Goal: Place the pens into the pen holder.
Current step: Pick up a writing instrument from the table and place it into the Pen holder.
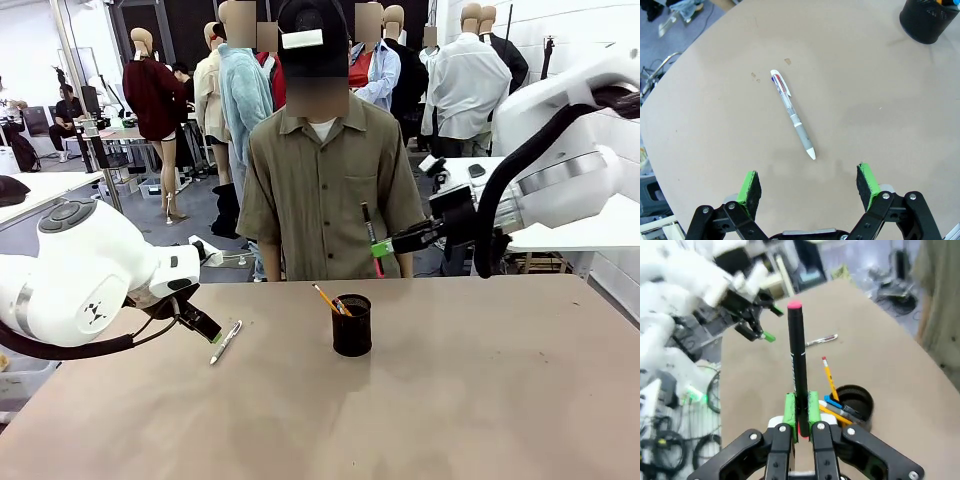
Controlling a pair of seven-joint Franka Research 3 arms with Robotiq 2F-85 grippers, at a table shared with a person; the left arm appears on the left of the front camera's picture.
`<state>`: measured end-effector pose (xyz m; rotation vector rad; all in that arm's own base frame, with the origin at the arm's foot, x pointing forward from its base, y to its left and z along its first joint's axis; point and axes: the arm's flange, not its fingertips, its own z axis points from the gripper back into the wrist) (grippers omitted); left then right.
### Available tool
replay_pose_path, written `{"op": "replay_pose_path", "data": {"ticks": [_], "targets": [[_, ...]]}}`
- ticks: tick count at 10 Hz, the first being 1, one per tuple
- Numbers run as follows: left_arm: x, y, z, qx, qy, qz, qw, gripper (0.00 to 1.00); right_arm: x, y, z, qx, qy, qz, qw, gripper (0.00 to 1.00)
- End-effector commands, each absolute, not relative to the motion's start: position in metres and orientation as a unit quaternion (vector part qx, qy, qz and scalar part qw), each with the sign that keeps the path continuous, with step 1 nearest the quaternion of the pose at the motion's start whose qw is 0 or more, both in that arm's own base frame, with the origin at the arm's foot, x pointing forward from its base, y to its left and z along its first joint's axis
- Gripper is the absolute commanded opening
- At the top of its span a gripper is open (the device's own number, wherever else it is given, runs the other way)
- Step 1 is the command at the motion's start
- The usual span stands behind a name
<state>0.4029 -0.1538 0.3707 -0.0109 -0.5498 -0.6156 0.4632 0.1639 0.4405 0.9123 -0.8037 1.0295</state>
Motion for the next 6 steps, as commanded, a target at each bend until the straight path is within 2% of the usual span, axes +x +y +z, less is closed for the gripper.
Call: {"op": "replay_pose_path", "data": {"ticks": [1,6], "targets": [[0.403,-0.151,0.371,-0.008,-0.268,-0.296,0.917,1.0,0.49,0.186,0.421,0.399,-0.365,0.526,0.657,0.0],[0.403,-0.151,0.371,-0.008,-0.268,-0.296,0.917,1.0,0.532,0.196,0.383,0.4,-0.374,0.557,0.624,0.0]]}}
